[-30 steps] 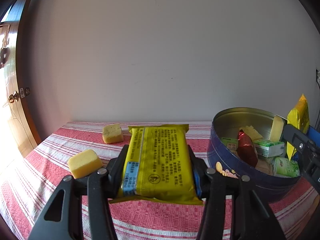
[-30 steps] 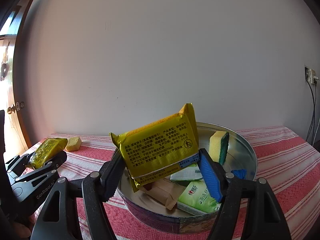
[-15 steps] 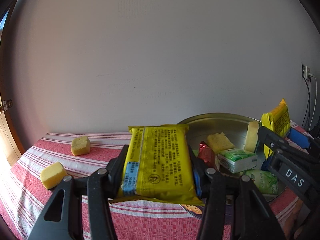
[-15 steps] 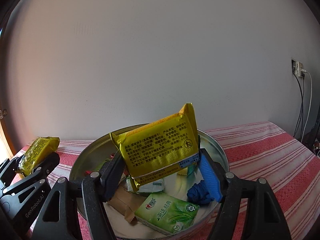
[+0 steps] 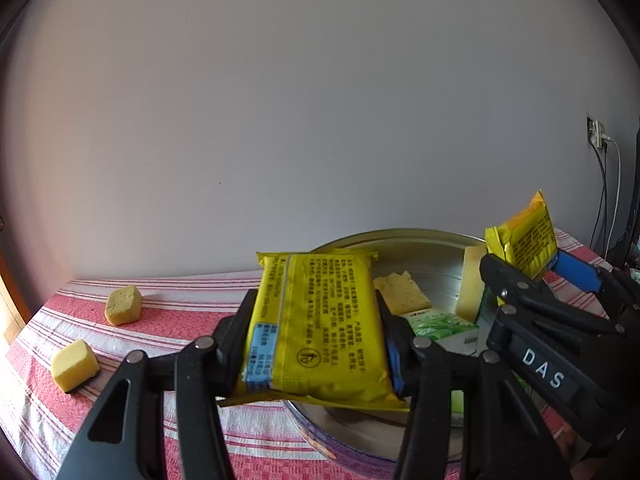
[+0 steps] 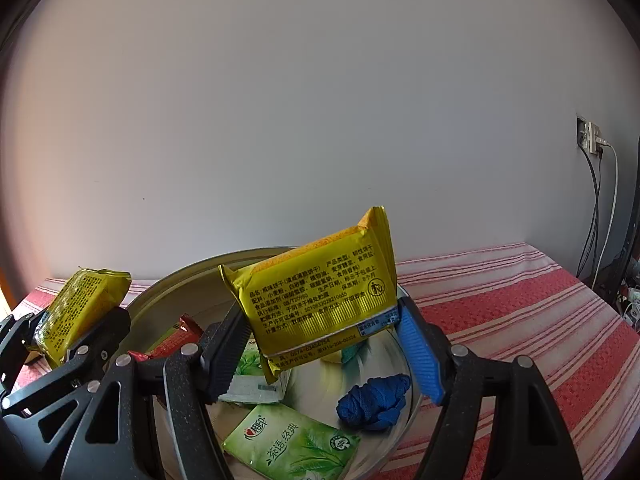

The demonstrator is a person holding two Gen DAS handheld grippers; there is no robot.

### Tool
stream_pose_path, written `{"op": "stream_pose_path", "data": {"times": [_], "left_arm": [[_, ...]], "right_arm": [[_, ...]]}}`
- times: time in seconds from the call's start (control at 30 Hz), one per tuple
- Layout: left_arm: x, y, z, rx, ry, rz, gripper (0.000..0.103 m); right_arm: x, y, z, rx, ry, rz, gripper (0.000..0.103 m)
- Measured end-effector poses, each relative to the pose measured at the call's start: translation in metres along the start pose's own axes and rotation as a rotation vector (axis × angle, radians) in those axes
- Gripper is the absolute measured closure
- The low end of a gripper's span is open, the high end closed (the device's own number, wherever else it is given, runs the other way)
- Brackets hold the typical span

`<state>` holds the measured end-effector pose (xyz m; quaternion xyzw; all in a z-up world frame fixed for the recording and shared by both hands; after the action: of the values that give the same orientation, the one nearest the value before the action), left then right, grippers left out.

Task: Organize objects
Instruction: 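Carry both yellow snack packets over the open tin, then open both grippers to drop the yellow snack packets into the tin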

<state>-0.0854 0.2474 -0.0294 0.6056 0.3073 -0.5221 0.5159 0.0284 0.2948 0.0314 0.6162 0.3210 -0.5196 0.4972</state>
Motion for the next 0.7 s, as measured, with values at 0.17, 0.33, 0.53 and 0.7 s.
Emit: {"op": "stream_pose_path", "data": {"times": [0.17,0.33,0.53,0.7], "left_arm": [[0.004,-0.012,-0.006,-0.008,-0.012,0.027,0.051],[0.010,-0.023,-0.008,-0.022,-0.019,0.057,0.051],[0.018,-0.033,-0.005,-0.050,-0.019,0.098,0.051],[0.022,-0.041,-0.003,-0.074,-0.010,0.125,0.051]], "right_arm": [[0.002,-0.013,-0.003,0.003,0.009,0.021,0.029],[0.009,-0.026,-0.001,0.008,0.025,0.067,0.029],[0.014,-0.033,0.015,-0.008,0.056,0.115,0.029],[0.017,-0.034,0.024,-0.033,0.076,0.131,0.029]]}}
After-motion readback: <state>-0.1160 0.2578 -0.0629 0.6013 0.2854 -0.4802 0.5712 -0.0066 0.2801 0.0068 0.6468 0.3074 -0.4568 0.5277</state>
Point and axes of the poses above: each gripper's, at about its wrist camera, not at the fingertips, and y roughly against the way its jaws point, z to its left, x to its underside, the point moved 10 cm from there along -y, roughly the way its jaws point, and after that the axes turned 6 degrees about -z, right-handed, at the moved point
